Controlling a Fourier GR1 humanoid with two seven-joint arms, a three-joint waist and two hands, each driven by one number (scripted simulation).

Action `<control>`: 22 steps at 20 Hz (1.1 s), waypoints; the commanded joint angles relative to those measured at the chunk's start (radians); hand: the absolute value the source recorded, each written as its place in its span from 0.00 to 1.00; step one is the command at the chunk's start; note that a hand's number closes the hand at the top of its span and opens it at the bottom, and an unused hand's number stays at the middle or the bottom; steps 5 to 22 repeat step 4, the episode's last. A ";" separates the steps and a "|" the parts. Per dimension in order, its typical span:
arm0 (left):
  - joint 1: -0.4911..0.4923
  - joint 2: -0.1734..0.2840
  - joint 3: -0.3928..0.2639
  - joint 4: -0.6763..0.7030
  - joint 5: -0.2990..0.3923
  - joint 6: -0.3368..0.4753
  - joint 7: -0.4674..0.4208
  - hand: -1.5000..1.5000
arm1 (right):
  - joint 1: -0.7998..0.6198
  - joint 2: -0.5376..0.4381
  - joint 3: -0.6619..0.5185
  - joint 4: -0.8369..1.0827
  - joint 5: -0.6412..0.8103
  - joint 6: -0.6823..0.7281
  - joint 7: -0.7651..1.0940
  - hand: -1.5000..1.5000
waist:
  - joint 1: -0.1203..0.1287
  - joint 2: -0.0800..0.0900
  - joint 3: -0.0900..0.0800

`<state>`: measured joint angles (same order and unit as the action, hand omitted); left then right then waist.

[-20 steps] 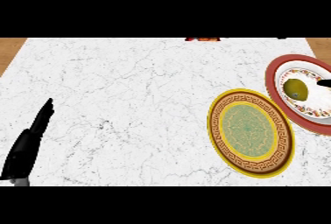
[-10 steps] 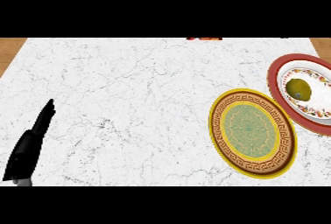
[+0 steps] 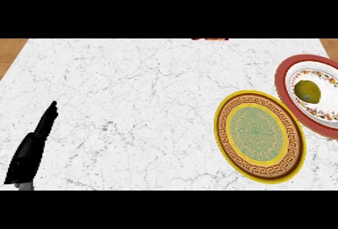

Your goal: Pick the lemon from the plate and place it in the plate

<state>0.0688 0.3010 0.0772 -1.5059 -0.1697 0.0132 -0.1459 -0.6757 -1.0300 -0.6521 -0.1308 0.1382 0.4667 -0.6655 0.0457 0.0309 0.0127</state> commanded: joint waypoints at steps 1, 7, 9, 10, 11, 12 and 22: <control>-0.007 0.005 0.009 -0.004 0.005 -0.004 0.008 0.50 | 0.048 -0.028 -0.009 -0.008 -0.008 0.081 -0.064 0.00 | 0.001 -0.001 0.002; -0.005 -0.014 -0.008 -0.010 -0.002 0.004 0.009 0.50 | 0.065 -0.032 -0.018 -0.009 -0.016 0.072 -0.056 0.00 | 0.006 0.002 0.004; -0.005 -0.014 -0.008 -0.010 -0.002 0.004 0.009 0.50 | 0.065 -0.032 -0.018 -0.009 -0.016 0.072 -0.056 0.00 | 0.006 0.002 0.004; -0.005 -0.014 -0.008 -0.010 -0.002 0.004 0.009 0.50 | 0.065 -0.032 -0.018 -0.009 -0.016 0.072 -0.056 0.00 | 0.006 0.002 0.004; -0.005 -0.014 -0.008 -0.010 -0.002 0.004 0.009 0.50 | 0.065 -0.032 -0.018 -0.009 -0.016 0.072 -0.056 0.00 | 0.006 0.002 0.004; -0.005 -0.014 -0.008 -0.010 -0.002 0.004 0.009 0.50 | 0.065 -0.032 -0.018 -0.009 -0.016 0.072 -0.056 0.00 | 0.006 0.002 0.004; -0.005 -0.014 -0.008 -0.010 -0.002 0.004 0.009 0.50 | 0.065 -0.032 -0.018 -0.009 -0.016 0.072 -0.056 0.00 | 0.006 0.002 0.004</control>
